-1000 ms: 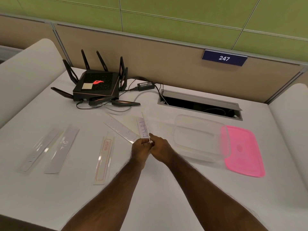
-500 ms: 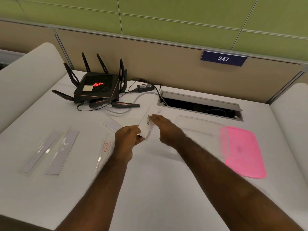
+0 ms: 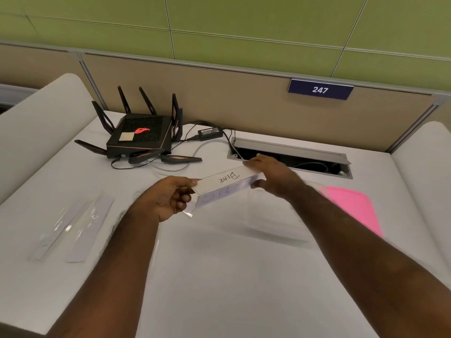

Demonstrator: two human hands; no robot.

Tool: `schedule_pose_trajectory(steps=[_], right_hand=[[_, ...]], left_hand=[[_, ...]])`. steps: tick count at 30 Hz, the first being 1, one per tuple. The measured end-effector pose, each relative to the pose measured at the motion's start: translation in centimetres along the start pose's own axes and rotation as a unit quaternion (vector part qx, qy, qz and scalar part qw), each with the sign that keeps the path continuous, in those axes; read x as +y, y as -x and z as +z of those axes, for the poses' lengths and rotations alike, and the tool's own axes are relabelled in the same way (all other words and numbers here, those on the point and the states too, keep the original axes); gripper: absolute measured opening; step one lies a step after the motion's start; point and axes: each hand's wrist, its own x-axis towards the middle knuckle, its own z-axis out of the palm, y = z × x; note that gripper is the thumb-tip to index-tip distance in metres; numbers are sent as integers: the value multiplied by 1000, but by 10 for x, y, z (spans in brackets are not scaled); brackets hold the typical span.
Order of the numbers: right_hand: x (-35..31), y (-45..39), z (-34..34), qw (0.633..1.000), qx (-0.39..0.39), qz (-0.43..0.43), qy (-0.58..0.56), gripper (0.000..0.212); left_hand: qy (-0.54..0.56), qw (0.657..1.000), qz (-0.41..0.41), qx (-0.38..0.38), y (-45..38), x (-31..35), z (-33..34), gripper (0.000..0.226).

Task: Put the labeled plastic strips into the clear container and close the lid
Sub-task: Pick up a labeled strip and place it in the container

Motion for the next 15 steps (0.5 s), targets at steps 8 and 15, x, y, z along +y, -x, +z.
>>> schedule_pose_trajectory(steps=[8,15], right_hand=[[57,44,-36,994,1,86,-63,55],[75,69,-42,988,-14,125,-88,39]], left_hand=[[-242,956,167,-9,-31,1,43,31],[-428,865,258,29,-71,-10,74,41]])
